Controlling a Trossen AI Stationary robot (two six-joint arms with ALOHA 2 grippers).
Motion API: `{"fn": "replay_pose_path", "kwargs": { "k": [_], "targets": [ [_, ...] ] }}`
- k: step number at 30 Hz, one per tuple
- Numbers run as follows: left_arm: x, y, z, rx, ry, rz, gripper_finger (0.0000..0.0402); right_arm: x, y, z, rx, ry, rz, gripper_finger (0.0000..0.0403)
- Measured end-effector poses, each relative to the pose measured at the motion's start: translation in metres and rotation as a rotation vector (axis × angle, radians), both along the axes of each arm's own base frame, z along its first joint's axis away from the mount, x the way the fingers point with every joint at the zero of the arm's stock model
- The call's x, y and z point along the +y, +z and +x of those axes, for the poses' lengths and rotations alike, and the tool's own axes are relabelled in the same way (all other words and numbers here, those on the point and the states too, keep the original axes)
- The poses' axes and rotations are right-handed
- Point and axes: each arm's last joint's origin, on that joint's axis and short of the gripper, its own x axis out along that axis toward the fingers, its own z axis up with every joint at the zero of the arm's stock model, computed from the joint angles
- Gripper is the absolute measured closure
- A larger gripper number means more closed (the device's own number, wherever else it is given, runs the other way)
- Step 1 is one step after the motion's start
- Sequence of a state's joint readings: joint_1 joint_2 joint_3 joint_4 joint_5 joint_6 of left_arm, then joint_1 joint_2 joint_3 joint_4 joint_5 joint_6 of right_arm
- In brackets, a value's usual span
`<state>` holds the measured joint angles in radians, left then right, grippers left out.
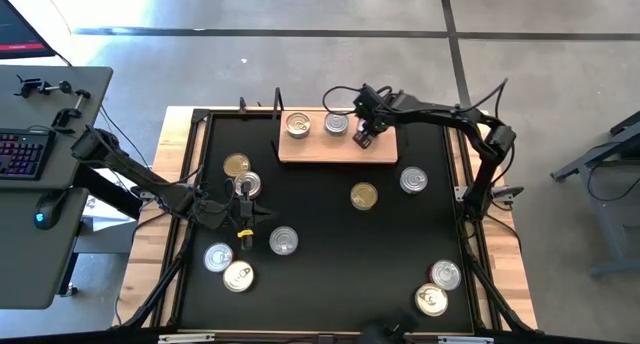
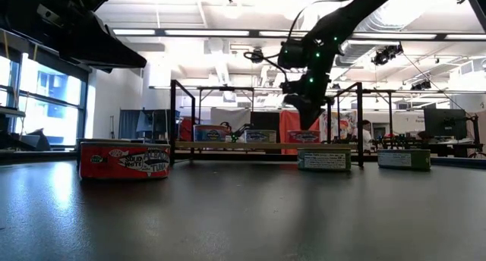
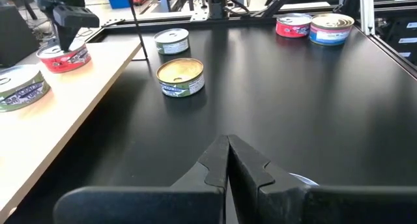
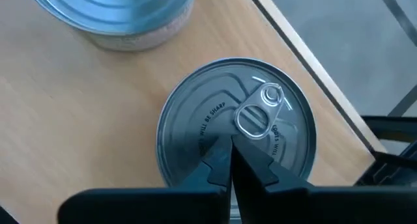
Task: Stack canned seafood by type on shelf
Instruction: Put the top left blue canned tuna on the lower right shelf
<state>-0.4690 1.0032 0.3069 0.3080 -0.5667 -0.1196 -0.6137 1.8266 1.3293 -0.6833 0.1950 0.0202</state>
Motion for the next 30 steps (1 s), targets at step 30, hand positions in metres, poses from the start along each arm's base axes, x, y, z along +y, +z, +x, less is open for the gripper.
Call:
{"fn": "replay_pose_path", "kwargs": {
  "k": [30],
  "targets": [
    [0.000, 0.000, 0.000, 0.000, 0.001, -0.008, 0.0401, 0.000, 0.006, 0.007, 0.098, -0.063, -0.035, 0.0403]
  ]
}}
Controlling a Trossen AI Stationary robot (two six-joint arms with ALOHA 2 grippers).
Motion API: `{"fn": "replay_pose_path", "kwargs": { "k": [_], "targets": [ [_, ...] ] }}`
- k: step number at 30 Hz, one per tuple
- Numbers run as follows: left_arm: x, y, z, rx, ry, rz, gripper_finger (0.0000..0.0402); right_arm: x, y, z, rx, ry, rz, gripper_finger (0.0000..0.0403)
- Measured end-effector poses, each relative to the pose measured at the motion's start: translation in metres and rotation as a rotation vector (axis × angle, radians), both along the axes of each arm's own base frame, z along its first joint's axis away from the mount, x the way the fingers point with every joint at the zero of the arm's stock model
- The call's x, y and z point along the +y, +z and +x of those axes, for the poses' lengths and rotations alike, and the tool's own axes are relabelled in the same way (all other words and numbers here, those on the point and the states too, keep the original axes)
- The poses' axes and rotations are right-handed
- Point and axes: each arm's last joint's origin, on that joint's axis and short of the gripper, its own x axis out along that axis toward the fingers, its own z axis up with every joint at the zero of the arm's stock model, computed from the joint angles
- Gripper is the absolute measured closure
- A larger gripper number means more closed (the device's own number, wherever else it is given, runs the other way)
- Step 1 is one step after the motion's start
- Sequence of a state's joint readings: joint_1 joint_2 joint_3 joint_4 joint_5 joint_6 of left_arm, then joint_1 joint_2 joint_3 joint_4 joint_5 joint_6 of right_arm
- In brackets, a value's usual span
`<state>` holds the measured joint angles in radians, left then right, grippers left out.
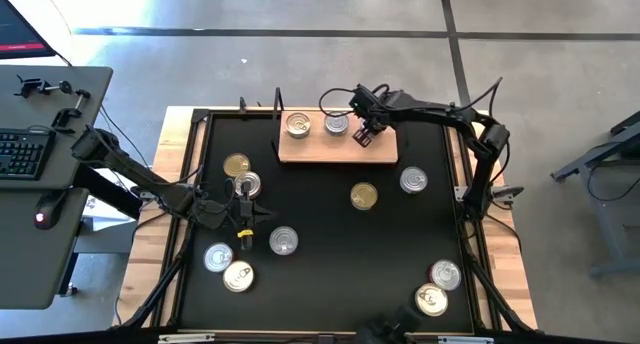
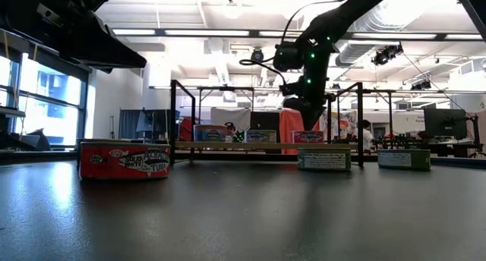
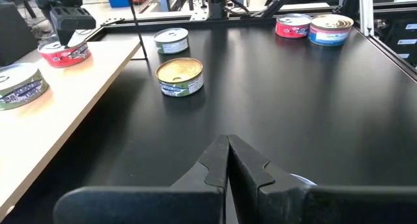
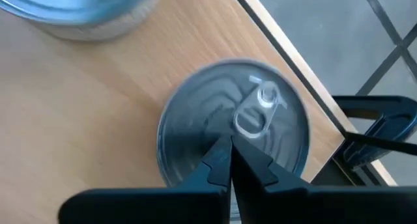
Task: Stack canned seafood by type on shelf
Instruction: Put the top left blue canned tuna on the lower right shelf
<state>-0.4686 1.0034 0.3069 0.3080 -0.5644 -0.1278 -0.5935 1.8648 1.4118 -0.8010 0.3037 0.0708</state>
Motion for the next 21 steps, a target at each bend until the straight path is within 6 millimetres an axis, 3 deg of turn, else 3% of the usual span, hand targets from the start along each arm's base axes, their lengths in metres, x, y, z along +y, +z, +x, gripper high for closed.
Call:
{"fn": "replay_pose_path", "kwargs": {
  "k": [6, 16, 21],
  "targets": [
    [0.000, 0.000, 0.000, -0.002, 0.006, -0.016, 0.0401, 0.002, 0.004, 0.005, -0.019, 0.018, -0.016, 0.0403],
    [0.000, 0.000, 0.000, -0.004, 0.016, -0.004, 0.0401, 0.011, 0.015, 0.043, -0.346, 0.136, -0.068, 0.0403],
    [0.000, 0.000, 0.000, -0.004, 0.015, -0.004, 0.0401, 0.005, -0.001, 0.057, -0.416, 0.170, -0.053, 0.0403]
  ]
}}
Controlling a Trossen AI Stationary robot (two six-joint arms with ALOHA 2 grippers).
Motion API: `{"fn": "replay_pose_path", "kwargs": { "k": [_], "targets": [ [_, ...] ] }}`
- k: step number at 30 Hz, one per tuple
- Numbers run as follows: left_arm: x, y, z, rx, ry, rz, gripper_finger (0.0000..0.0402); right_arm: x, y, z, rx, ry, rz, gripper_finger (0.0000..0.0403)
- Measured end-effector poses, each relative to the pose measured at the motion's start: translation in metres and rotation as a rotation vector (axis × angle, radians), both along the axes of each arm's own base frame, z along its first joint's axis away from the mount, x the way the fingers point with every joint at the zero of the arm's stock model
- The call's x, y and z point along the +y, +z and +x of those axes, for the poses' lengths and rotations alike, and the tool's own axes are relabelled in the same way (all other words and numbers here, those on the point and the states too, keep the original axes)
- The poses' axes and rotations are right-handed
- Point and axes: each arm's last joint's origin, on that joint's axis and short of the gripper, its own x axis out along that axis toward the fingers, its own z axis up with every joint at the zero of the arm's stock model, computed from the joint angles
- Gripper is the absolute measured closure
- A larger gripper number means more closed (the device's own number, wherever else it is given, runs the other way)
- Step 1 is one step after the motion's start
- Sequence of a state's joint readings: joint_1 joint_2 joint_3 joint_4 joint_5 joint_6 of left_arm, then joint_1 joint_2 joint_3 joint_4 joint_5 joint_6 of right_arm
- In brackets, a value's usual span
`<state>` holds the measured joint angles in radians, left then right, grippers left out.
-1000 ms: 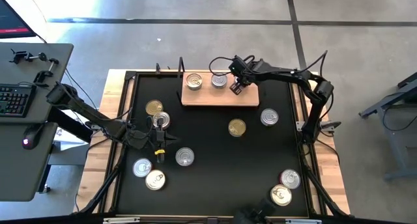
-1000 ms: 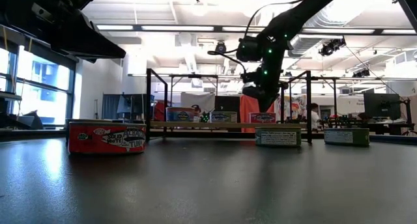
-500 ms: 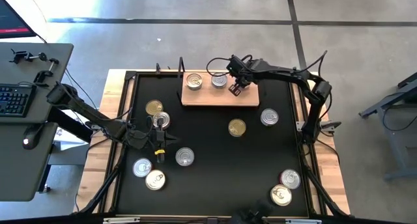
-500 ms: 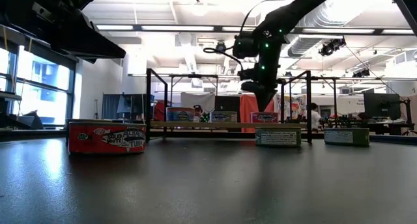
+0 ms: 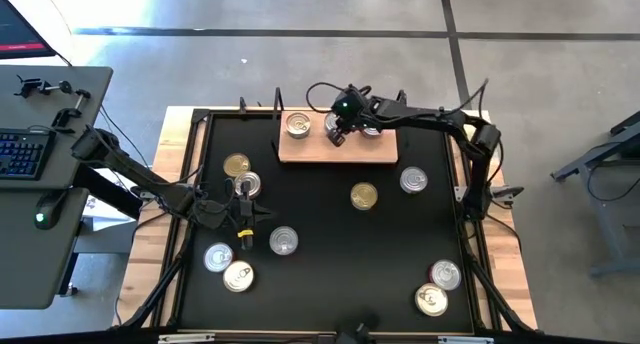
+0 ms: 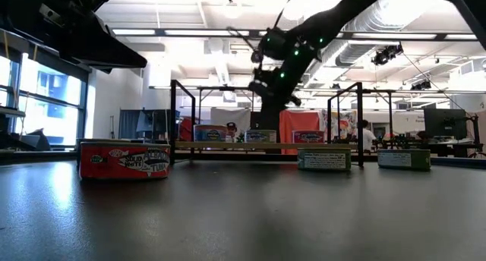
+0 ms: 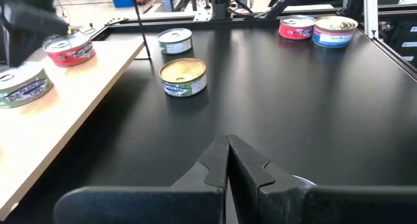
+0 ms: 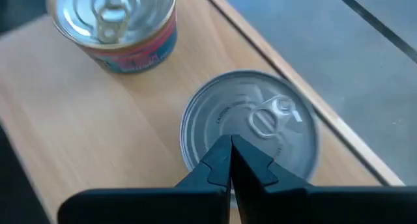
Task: Stack canned seafood by type on shelf
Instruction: Put the top left blue canned tuna on the lower right shelf
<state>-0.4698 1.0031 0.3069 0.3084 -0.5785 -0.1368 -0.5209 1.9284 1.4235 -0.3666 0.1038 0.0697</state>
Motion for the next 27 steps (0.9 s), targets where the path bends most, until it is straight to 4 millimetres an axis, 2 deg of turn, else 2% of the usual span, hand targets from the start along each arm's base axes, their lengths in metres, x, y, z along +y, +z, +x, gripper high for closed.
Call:
{"fn": "replay_pose_path", "kwargs": {
  "k": [4, 8, 16, 23, 27],
  "targets": [
    [0.000, 0.000, 0.000, 0.001, 0.000, 0.001, 0.0401, -0.005, -0.014, 0.003, 0.018, -0.003, 0.006, 0.0403],
    [0.000, 0.000, 0.000, 0.002, 0.000, 0.001, 0.0401, -0.006, -0.017, 0.003, 0.023, -0.001, 0.012, 0.0402],
    [0.000, 0.000, 0.000, 0.001, 0.001, 0.001, 0.0401, 0.004, -0.016, 0.009, 0.022, 0.028, 0.015, 0.0402],
    [0.000, 0.000, 0.000, 0.001, 0.001, 0.001, 0.0401, 0.003, -0.015, 0.009, 0.027, 0.036, -0.004, 0.0402],
    [0.000, 0.000, 0.000, -0.001, 0.002, 0.001, 0.0401, 0.004, -0.003, 0.008, -0.003, 0.030, -0.042, 0.0402]
  ]
}}
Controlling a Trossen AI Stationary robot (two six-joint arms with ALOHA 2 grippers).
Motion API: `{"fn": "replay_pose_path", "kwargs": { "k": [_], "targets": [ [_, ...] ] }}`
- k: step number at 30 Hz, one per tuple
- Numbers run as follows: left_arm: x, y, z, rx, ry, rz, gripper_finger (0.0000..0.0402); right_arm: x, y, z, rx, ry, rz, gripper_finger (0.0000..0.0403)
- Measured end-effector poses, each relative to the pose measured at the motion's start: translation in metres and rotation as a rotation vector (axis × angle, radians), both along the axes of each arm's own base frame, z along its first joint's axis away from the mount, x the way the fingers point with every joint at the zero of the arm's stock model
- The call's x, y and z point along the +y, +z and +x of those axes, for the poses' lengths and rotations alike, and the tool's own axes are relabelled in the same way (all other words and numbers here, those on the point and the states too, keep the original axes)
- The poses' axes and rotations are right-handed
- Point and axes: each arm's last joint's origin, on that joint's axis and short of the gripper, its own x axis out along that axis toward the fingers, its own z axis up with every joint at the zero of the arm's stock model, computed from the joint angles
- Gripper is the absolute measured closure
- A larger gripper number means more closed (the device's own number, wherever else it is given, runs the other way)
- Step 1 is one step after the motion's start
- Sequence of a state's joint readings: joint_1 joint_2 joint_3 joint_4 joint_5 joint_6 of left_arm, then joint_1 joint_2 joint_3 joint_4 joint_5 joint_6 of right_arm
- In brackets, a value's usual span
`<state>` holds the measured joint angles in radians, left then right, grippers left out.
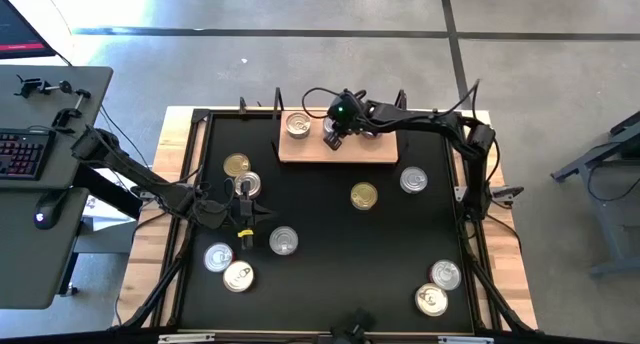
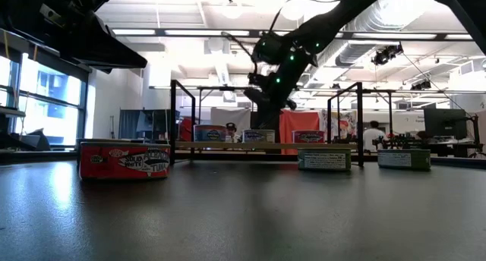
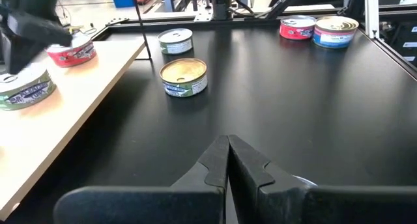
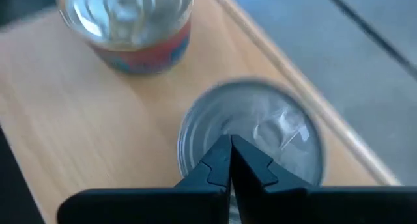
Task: Stack canned seafood by type on shelf
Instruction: Put the top left blue canned tuna on the lower right shelf
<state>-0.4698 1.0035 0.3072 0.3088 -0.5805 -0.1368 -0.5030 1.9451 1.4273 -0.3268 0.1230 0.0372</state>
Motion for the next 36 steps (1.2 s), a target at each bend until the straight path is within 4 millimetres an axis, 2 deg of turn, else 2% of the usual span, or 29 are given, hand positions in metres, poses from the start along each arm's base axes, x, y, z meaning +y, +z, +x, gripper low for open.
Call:
{"fn": "replay_pose_path", "kwargs": {
  "k": [5, 9, 12, 18, 22, 25, 28, 31, 36],
  "targets": [
    [0.000, 0.000, 0.000, -0.002, 0.001, -0.001, 0.0401, 0.006, 0.017, -0.001, -0.029, 0.002, -0.050, 0.0402],
    [0.000, 0.000, 0.000, -0.002, 0.001, -0.001, 0.0401, 0.032, 0.022, 0.011, -0.038, 0.080, -0.069, 0.0402],
    [0.000, 0.000, 0.000, -0.002, 0.001, -0.001, 0.0401, 0.069, 0.017, 0.024, -0.010, 0.160, -0.098, 0.0403],
    [0.000, -0.001, 0.000, 0.003, 0.014, -0.036, 0.0401, 0.175, 0.024, 0.032, 0.063, 0.253, -0.296, 0.0403],
    [-0.001, -0.004, 0.002, 0.011, 0.015, -0.034, 0.0401, 0.233, 0.031, 0.013, 0.086, 0.245, -0.340, 0.0403],
    [-0.002, -0.008, 0.003, 0.028, 0.015, -0.025, 0.0401, 0.259, 0.037, -0.015, 0.078, 0.169, -0.383, 0.0403],
    [-0.003, -0.010, 0.007, 0.023, 0.015, -0.023, 0.0401, 0.271, 0.034, -0.048, 0.047, 0.070, -0.410, 0.0403],
    [-0.003, -0.011, 0.011, 0.008, 0.017, -0.006, 0.0401, 0.274, 0.025, -0.077, -0.049, -0.009, -0.354, 0.0403],
    [-0.001, -0.012, 0.018, -0.023, 0.022, 0.039, 0.0401, 0.277, -0.004, -0.102, -0.236, -0.032, -0.205, 0.0396]
  ]
}}
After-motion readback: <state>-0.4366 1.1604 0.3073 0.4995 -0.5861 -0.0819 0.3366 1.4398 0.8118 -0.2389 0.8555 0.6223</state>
